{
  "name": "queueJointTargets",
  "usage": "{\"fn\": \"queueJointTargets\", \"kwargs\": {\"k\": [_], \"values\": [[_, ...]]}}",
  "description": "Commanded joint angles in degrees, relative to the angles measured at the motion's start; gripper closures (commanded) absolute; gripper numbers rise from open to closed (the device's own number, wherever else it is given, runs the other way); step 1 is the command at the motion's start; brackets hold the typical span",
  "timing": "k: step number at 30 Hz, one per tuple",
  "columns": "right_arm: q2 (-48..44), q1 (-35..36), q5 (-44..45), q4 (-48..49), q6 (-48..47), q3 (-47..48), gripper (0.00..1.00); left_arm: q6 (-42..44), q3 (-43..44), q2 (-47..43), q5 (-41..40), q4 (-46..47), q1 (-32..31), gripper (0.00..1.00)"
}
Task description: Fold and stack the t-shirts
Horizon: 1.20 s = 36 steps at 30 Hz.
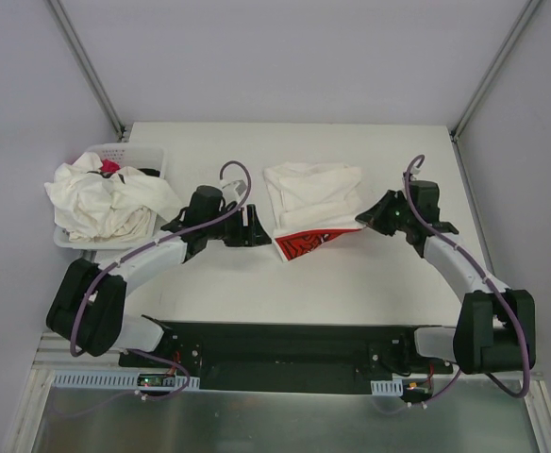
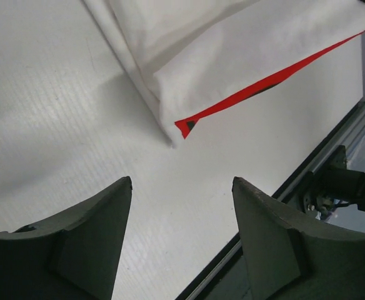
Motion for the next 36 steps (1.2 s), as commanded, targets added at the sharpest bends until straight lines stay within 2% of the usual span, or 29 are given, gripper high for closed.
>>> {"fn": "queueJointTargets", "kwargs": {"k": [1,5,10,14,19,23,30,35,36], "values": [[-1.38,-0.31,-0.1,2.17,-0.33,-0.81,0.99,-4.87,0.41,0.1,5.7,6.33,0.79,0.31],[-2.96,-0.22,0.25,2.43,-0.51,-2.48,0.99,-12.08,-1.09,5.38,14.92,18.01,1.58,0.3],[-4.11,-0.57,0.42,2.35,-0.77,-3.36,0.99,-17.27,-1.0,14.15,17.31,28.82,1.5,0.31],[-4.19,-1.01,-0.19,2.35,-0.86,-3.45,0.99,-18.86,-0.03,19.01,18.81,32.71,1.5,0.32],[-3.93,-1.71,-0.46,2.26,-1.03,-3.45,0.99,-18.51,0.58,20.07,19.34,33.07,1.5,0.33],[-3.58,-1.98,-0.63,2.26,-1.21,-3.36,0.99,-15.79,2.16,19.8,18.63,28.42,1.58,0.33],[-2.79,-2.07,-0.98,2.52,-1.21,-3.45,0.99,-15.35,5.41,22.35,19.86,27.88,1.58,0.34],[-2.61,-2.24,-1.16,2.7,-1.21,-3.45,0.99,-15.43,6.56,23.58,20.21,28.05,1.58,0.39],[-2.53,-2.24,-1.25,2.78,-1.12,-3.54,0.99,-15.43,6.73,23.67,20.3,28.05,1.58,0.46]]}}
